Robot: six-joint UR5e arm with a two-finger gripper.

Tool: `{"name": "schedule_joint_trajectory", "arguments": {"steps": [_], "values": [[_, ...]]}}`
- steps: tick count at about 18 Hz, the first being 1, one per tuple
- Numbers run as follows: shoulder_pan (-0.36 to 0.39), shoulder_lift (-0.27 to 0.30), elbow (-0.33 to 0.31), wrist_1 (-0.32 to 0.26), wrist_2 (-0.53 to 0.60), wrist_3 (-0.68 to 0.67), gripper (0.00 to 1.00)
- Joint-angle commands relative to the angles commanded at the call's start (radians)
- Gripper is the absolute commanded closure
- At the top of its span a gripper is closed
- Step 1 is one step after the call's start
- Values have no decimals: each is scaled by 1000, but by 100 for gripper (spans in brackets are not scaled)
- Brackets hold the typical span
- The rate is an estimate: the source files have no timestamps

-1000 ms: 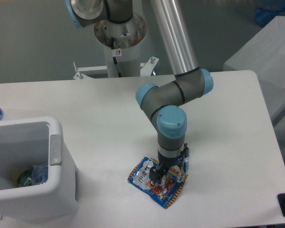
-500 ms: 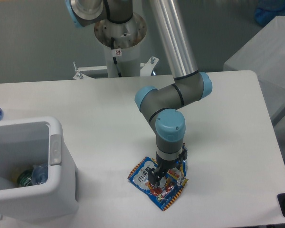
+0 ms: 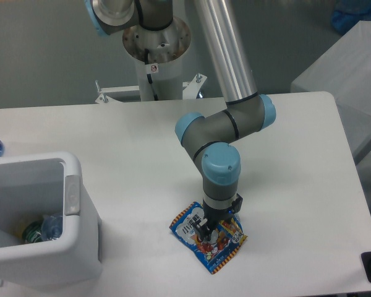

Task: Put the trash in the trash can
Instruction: 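Close the gripper on the snack wrapper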

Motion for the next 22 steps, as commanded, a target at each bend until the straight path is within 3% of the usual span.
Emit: {"name": "schedule_joint_trajectory", "arguments": {"steps": [17,22], "values": [[-3,35,-23,-2,0,-3,87],[-5,61,-29,-3,-2,-6,95]]}}
